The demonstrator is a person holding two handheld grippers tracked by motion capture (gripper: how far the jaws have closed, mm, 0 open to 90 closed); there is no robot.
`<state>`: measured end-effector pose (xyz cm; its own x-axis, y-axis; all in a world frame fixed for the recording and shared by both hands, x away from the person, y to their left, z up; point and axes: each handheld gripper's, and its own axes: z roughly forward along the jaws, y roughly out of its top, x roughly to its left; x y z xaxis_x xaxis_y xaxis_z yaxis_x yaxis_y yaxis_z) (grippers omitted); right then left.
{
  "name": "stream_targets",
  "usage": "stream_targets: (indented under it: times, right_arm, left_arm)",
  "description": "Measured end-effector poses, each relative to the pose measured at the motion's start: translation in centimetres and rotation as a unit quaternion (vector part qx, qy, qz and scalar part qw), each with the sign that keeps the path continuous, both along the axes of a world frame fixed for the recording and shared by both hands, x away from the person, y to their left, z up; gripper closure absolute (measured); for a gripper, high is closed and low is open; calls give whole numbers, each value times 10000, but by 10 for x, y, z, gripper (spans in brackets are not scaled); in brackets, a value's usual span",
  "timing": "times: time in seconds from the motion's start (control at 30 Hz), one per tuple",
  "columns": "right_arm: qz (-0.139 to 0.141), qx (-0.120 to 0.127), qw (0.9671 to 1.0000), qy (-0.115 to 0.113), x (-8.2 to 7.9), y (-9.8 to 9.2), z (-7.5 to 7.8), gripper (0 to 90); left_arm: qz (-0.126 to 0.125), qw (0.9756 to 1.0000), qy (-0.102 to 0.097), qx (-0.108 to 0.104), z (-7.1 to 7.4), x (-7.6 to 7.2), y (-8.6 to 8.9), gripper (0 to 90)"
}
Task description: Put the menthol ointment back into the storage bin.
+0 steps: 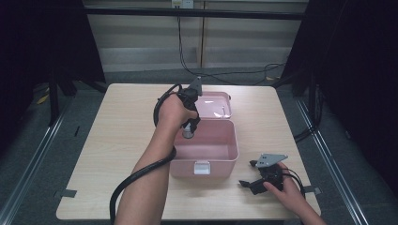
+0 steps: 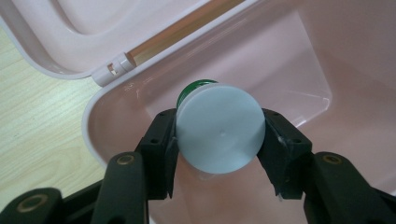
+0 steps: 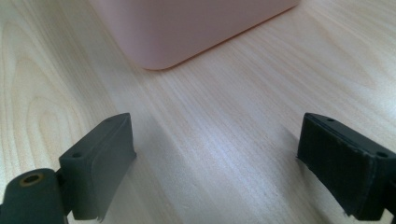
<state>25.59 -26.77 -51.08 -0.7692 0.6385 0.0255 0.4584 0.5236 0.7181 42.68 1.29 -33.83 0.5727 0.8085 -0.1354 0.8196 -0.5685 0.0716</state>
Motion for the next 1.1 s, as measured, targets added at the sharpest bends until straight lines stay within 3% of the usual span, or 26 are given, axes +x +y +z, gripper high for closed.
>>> stream_targets:
  times: [0.37,0.57,0.73,0.9,1.0,1.1]
  right_arm:
    - [3,-2,10000,-4,0,0,0,104]
    - [-12,-6,10000,10,0,0,0,104]
    - [-14,-4,10000,14,0,0,0,104]
    - [-8,-14,10000,-29,0,0,0,104]
    - [-9,-13,10000,-26,0,0,0,104]
    - [5,-4,10000,-23,0,0,0,104]
  left_arm:
    - [205,9998,51,47,-11,5,-4,501]
    - [357,9994,-8,-29,-15,8,-6,501]
    - [393,9992,37,51,-20,9,-7,501]
    - [468,9989,10,33,-27,10,-6,501]
    - [638,9980,36,-26,-33,9,-6,500]
    - [622,9980,76,-19,-39,9,-5,501]
